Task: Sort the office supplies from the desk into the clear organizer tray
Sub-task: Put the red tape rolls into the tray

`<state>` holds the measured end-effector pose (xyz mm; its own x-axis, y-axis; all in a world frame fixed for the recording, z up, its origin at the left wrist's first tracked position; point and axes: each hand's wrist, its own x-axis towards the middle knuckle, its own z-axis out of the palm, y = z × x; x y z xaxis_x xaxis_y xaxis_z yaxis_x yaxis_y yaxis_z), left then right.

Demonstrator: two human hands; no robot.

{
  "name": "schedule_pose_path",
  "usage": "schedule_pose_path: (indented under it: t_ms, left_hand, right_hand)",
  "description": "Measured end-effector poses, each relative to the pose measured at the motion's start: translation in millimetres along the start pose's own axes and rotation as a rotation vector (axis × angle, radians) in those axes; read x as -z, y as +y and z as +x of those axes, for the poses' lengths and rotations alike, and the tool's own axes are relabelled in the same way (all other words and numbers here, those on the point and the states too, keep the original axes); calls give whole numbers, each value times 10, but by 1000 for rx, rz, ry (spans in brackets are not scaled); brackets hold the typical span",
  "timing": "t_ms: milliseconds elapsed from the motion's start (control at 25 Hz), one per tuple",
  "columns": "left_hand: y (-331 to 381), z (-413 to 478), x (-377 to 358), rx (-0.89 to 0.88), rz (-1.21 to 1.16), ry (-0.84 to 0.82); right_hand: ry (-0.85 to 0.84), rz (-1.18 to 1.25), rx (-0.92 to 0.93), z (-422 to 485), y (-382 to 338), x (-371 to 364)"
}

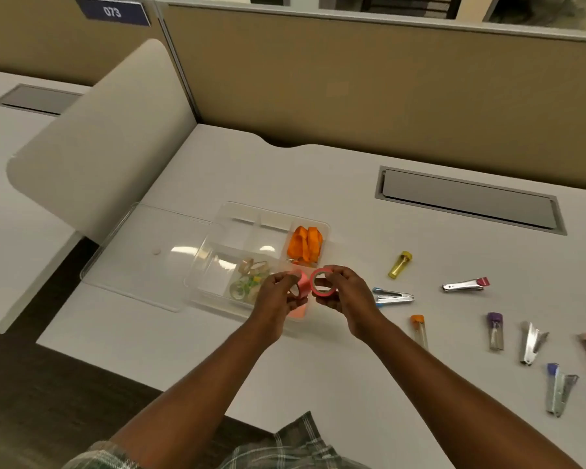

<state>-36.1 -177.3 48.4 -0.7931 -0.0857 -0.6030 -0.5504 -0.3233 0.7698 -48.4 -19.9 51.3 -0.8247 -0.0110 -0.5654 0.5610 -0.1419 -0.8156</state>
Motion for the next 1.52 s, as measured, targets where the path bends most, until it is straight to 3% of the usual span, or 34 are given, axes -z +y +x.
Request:
schedule_pose_path:
  t_ms: [240,400,480,800,1040,1200,1360,1520]
  left_hand:
    - [549,483,427,-38,57,70]
    - [833,822,450,-102,257,101]
    - [941,951,427,-58,314,79]
    - [1071,1094,415,124,168,-40]
    - [1023,1076,401,62,258,-21]
    - [900,957,294,-92,450,52]
    - [705,813,55,-159,457,88]
    - [475,616,-336,-191,473,-19]
  right_hand:
    - [-34,-63,24,424,-254,-818]
    - [-34,-118,10,701,-361,-1113]
    - [-46,-131,-21,806,-384,-1184]
    - [-55,-119,-69,1018,-390,-1316]
    - [-8,-103,4,848,-390,-1211]
    - [-16,-86,28,605,-407,-982]
    - [34,-223,87,334,-321,-702]
    - [141,-397,204,72,-128,-301]
